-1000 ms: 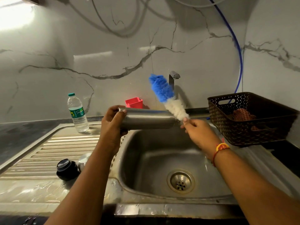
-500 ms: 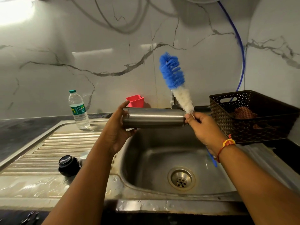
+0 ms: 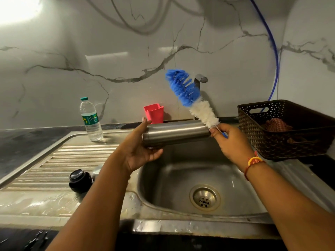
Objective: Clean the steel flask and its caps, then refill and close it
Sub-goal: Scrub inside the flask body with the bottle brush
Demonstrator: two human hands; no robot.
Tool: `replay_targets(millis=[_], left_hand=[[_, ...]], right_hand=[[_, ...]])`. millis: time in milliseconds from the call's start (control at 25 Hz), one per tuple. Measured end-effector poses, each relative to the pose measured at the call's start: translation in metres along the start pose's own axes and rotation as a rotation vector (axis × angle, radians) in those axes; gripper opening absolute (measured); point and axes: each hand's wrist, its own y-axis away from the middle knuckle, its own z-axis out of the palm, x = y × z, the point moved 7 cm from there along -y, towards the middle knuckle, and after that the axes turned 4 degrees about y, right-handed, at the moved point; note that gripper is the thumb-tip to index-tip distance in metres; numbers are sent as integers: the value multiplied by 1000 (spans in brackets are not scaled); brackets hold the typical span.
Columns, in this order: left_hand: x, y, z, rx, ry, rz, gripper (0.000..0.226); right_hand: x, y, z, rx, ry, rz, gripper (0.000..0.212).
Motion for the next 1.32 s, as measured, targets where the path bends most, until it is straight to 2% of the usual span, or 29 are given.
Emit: replay_targets(millis=[160,280,440,560,720,880,960,1080,1160,1240,1320], left_hand=[[-2,-1,-1,61,-26,-8,58],[0,-1,-1,60,-63,-7,41],[-11,1,2,21,-92,-83,45],[-7,-1,6,73,-50,8,53],[7,-5,-1,146,-9,185,36],[12,-7,-5,170,73,259,41],[13,-7,-6,152,144,274,46],[16,-8,-8,82,236,304,45],[19,-7,-6,28,247,342,44],[22,-7,-5,19,237,372,43],[21,-6,-3,2,244,366,43]], right_hand=[[-1,-1,2,-4,66,-21,24],[-2,0,3,-4,87,-30,28],[0,-2,-3,46,106,-47,29],[-3,-1,-2,34,136,-61,28],[-12,5,2,14,232,-74,27],[-22,11,1,28,285,-59,29],[-28,16,9,-39,192,-27,32],[-42,31,33,-243,84,-18,27],[-49,41,49,-380,68,-60,23],[-52,49,60,-494,25,-62,28],[-51,49,61,-501,-10,-28,30]])
